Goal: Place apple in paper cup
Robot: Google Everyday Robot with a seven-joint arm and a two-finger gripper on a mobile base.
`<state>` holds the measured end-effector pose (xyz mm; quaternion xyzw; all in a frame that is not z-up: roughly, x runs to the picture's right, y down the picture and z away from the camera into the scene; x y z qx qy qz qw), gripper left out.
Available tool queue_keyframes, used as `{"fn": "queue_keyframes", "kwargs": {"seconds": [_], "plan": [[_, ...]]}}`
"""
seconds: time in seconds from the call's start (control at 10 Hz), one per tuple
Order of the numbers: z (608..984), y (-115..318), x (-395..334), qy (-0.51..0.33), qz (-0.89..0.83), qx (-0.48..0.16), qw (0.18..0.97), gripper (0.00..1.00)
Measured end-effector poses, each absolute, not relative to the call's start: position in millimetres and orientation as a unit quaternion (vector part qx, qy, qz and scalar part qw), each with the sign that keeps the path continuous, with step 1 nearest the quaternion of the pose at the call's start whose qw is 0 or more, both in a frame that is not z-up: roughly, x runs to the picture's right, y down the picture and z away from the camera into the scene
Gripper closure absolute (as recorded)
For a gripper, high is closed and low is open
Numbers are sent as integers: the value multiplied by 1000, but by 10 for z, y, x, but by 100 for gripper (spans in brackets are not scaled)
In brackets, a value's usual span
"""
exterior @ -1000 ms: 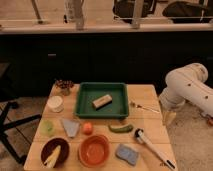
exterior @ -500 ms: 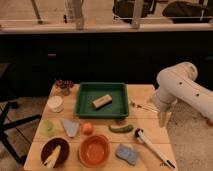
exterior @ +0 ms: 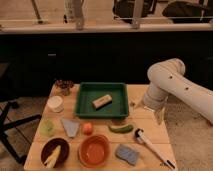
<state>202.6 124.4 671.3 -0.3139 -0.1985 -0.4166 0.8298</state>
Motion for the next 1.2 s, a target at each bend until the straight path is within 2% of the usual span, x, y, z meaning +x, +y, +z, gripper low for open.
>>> {"fn": "queue_keyframes", "kwargs": {"seconds": [0.5, 1.2], "plan": [[6707, 1283, 1975, -220, -454, -300, 809, 20], [6944, 1582, 715, -247, -625, -262, 693, 20]]}}
